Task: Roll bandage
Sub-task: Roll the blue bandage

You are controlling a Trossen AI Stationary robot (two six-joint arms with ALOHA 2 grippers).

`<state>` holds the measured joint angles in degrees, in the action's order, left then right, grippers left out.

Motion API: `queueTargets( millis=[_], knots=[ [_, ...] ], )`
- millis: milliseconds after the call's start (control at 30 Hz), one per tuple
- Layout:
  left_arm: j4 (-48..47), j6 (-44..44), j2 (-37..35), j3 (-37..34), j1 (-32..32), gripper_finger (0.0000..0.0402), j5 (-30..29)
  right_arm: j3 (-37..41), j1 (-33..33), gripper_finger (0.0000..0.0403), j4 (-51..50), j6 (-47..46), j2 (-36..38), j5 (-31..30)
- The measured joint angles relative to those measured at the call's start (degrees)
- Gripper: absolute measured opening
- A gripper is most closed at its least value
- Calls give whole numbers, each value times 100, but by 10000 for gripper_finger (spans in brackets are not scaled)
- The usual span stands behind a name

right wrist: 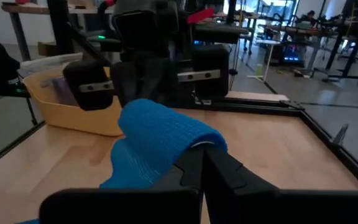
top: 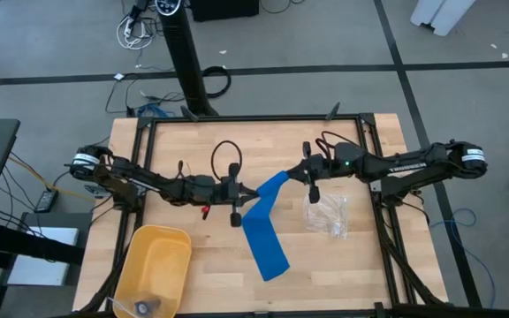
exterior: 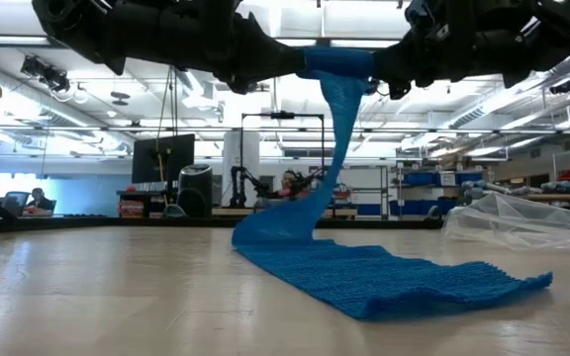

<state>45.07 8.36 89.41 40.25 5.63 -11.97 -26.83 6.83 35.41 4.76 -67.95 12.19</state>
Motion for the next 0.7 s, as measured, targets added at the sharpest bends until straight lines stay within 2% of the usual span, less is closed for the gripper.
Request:
queueTargets(
  millis=[300,400,567,700],
  knots=[
    [-73,-26,9,0,2,6,-43,-17,4,2,-288,-88,-14,666],
    [-199,-198,9,0,2,6,-483,-15,4,2,-406,-136,-14,833],
    [-160,-446,9,79,-71,7,-1865,-30,-28,6,-338,-180,-47,970],
    [-100,-739,-2,101,-99,29,-1700,-35,-42,13,-345,-366,-54,1025]
  ],
)
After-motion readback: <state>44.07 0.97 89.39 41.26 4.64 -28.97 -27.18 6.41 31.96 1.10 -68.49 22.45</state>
